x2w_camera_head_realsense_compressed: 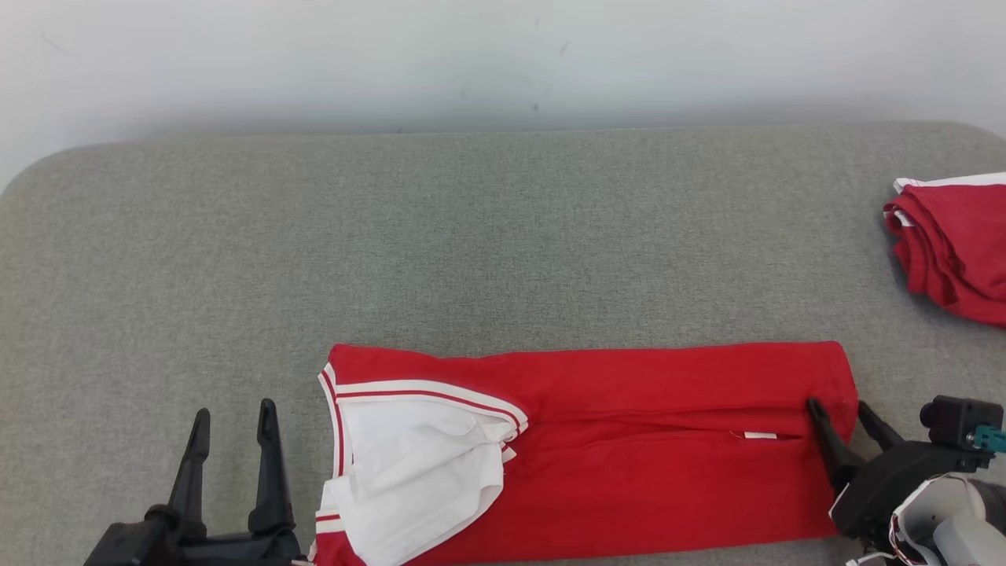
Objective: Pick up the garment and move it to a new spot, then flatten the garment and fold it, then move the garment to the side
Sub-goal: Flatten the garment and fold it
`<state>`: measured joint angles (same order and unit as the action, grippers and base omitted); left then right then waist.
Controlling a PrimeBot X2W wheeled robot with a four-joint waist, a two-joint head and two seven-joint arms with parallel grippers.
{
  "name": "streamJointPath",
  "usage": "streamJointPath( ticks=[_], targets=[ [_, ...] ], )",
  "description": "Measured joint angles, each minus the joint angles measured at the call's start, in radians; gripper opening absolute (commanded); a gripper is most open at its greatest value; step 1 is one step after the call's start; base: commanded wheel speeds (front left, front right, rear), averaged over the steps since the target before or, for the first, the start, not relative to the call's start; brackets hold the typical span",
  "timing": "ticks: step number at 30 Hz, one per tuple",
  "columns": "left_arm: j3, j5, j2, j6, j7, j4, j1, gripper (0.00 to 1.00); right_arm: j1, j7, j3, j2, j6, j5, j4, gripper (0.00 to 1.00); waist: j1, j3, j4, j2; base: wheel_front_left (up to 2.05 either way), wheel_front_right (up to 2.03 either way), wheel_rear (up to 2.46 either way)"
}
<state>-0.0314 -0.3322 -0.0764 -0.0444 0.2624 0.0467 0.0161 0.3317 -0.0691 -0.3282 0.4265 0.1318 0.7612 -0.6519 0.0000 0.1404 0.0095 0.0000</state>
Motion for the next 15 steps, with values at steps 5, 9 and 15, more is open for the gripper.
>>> streamJointPath(
  ticks=[5,9,15],
  targets=[
    [0.033,0.035,0.017,-0.027,0.000,0.010,-0.016,1.00,0.001,0.017,-0.004,-0.017,0.000,0.004,-0.058,1.00,0.0000,0.001,0.010,0.0000,0.00,0.00,0.00],
    [0.057,0.051,0.023,-0.037,0.000,0.015,-0.017,1.00,0.010,0.021,-0.014,-0.026,0.000,0.011,-0.086,0.36,0.0000,0.000,0.017,-0.0001,0.00,0.00,0.00],
    [0.064,0.035,0.025,-0.042,0.000,0.024,-0.029,1.00,0.018,0.008,-0.040,-0.041,0.000,0.037,-0.094,0.00,0.0000,-0.006,0.012,0.0000,0.00,0.00,0.00]
  ],
)
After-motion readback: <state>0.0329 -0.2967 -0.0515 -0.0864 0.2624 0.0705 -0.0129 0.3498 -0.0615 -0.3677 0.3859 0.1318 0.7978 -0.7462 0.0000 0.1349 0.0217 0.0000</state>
